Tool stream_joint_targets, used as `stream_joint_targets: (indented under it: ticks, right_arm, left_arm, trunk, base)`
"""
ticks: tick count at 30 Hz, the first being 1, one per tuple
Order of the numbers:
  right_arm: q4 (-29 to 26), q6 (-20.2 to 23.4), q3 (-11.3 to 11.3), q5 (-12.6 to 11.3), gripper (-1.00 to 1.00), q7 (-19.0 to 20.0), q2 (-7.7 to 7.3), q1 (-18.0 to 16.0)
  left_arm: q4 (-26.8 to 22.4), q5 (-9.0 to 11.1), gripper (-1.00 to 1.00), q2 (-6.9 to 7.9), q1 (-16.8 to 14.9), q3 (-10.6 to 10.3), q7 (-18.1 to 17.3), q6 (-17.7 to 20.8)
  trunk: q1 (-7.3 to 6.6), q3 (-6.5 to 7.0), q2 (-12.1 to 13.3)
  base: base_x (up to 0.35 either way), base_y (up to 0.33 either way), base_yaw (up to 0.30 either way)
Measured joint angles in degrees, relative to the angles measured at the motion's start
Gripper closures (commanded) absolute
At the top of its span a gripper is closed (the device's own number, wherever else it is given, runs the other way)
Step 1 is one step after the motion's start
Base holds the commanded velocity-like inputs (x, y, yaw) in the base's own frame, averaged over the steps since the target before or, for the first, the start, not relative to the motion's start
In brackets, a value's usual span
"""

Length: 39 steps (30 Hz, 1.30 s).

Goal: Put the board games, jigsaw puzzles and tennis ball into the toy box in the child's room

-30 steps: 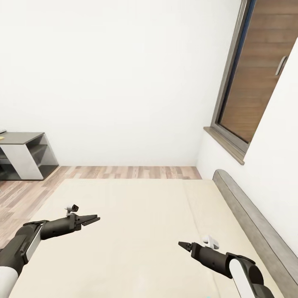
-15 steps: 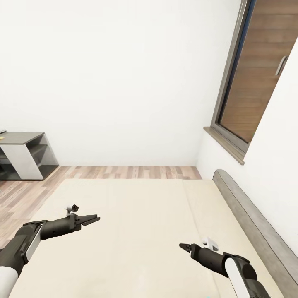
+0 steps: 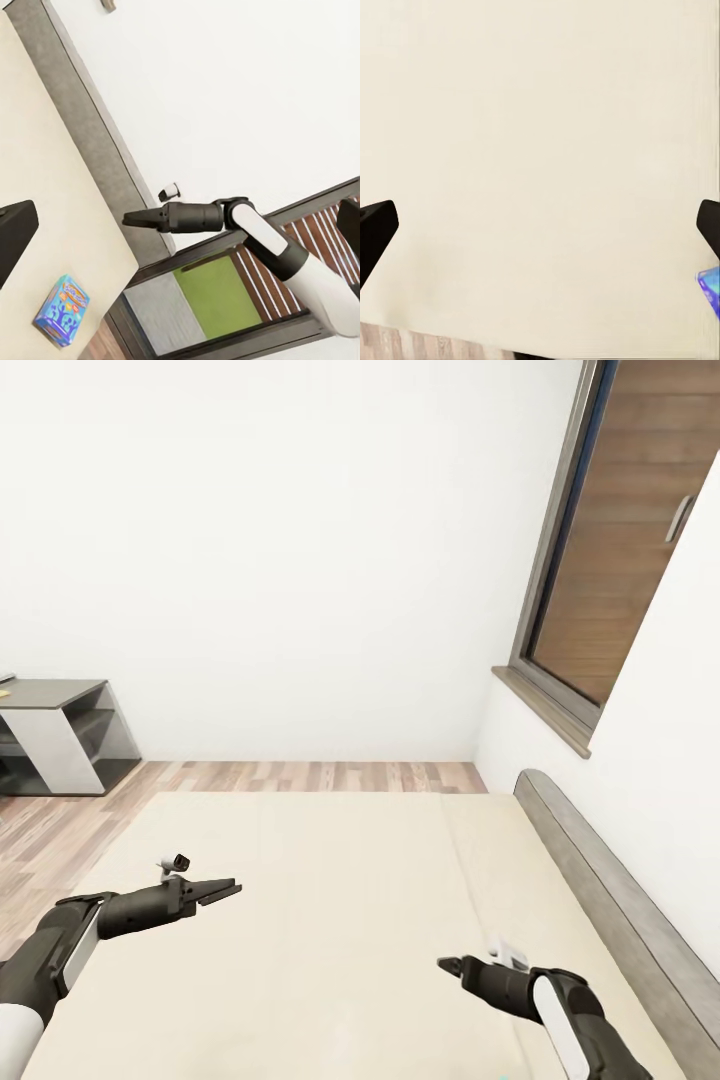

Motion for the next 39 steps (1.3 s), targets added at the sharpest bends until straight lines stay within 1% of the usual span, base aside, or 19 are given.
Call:
stream_joint_targets:
  ticks: [3,5,7,8,15,18,22,25,28,34,39]
  right_arm:
    - [1.65,-0.24,-0.03,0.08,-1.00,-0.61,-0.77,-0.38]
    - [3.74,-0.58,-0.05,0.11,-1.00,-1.74,-1.48,-0.58]
    - [6.04,-1.80,-0.09,0.16,-1.00,-3.40,-1.96,-0.74]
    - [7.34,-3.07,-0.10,0.23,-1.00,-4.80,-2.17,-0.81]
    - [12.69,-9.74,-0.20,0.43,-1.00,-12.84,-2.74,-1.49]
    - [15.18,-11.24,-0.26,0.58,-1.00,-14.65,-3.44,-2.80]
    - [17.65,-12.09,-0.24,0.58,-1.00,-15.38,-4.21,-3.81]
    - [18.55,-12.33,-0.22,0.52,-1.00,-15.47,-4.46,-4.11]
    - [18.93,-12.43,-0.14,0.56,-1.00,-15.51,-4.52,-4.23]
    - [19.14,-12.38,0.14,0.74,-1.00,-15.53,-4.12,-4.30]
    - [19.17,-12.23,0.13,0.59,-1.00,-15.56,-4.20,-4.43]
  left_arm:
    - [0.00,0.01,-1.00,0.00,0.00,0.03,0.00,0.00]
    - [0.00,-0.01,-1.00,0.01,0.00,0.05,0.00,0.00]
    - [0.00,0.00,-1.00,0.01,0.00,0.01,0.00,0.00]
    - [0.00,0.01,-1.00,0.01,0.00,-0.05,0.00,0.00]
    - [0.00,-0.05,-1.00,0.04,0.00,-0.06,0.00,0.00]
    - [0.00,-0.06,-1.00,0.02,0.00,-0.15,0.00,0.00]
    - [0.01,-0.07,-1.00,0.01,0.00,-0.28,0.00,0.00]
    - [0.00,-0.08,-1.00,0.00,0.00,-0.33,0.00,0.00]
    - [0.00,-0.08,-1.00,0.00,0.00,-0.31,0.00,0.00]
    - [0.00,-0.08,-1.00,0.00,0.00,-0.29,0.00,0.00]
    - [0.02,-0.08,-1.00,0.00,0.00,-0.28,0.00,0.00]
  trunk:
    - [0.00,0.00,0.00]
    - [0.00,0.00,0.00]
    - [0.00,0.00,0.00]
    - [0.00,0.00,0.00]
    - [0.00,0.00,0.00]
    - [0.00,0.00,0.00]
    - [0.00,0.00,0.00]
    - [0.00,0.00,0.00]
    - [0.00,0.00,0.00]
    - [0.00,0.00,0.00]
    - [0.00,0.00,0.00]
  base:
    - [0.000,0.000,0.000]
    - [0.000,0.000,0.000]
    - [0.000,0.000,0.000]
    - [0.000,0.000,0.000]
    - [0.000,0.000,0.000]
    - [0.000,0.000,0.000]
    - [0.000,0.000,0.000]
    - [0.000,0.000,0.000]
    - [0.000,0.000,0.000]
    - [0.000,0.000,0.000]
    - [0.000,0.000,0.000]
